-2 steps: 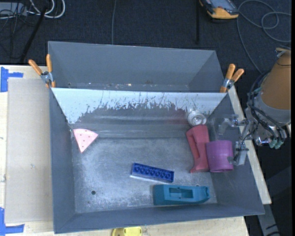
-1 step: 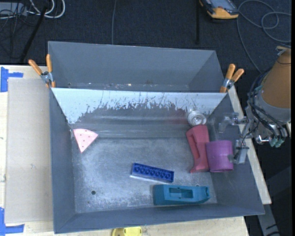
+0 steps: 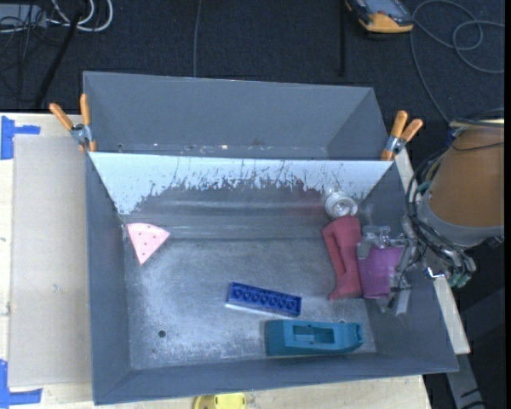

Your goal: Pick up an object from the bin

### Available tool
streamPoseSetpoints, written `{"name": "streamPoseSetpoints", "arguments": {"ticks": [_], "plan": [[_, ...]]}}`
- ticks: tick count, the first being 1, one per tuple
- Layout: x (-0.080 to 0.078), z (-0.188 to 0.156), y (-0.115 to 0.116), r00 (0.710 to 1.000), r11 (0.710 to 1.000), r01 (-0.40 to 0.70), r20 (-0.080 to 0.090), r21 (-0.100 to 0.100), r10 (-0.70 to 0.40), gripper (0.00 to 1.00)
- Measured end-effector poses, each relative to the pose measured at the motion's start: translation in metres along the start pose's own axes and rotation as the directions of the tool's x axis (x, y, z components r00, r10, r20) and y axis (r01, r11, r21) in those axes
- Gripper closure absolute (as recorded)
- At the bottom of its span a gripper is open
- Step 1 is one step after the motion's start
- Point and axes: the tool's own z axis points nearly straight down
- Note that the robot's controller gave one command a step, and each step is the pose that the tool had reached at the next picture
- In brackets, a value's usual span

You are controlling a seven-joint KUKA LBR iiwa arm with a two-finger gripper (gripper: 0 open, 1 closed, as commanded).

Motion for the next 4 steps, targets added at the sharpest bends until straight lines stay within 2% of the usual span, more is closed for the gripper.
{"name": "streamPoseSetpoints", "arguments": {"ticks": [1,2,3,4], "plan": [[0.023,0.060,-0.001,1.000,1.000,0.024,0.005,-0.007,-0.024,0.00],[0.000,0.092,0.001,0.997,0.997,-0.071,0.019,-0.024,0.071,1.00],[0.000,0.092,0.001,0.997,0.997,-0.070,0.019,-0.024,0.070,1.00],[0.031,0.073,0.004,0.997,0.997,-0.079,-0.002,-0.006,0.079,1.00]]}}
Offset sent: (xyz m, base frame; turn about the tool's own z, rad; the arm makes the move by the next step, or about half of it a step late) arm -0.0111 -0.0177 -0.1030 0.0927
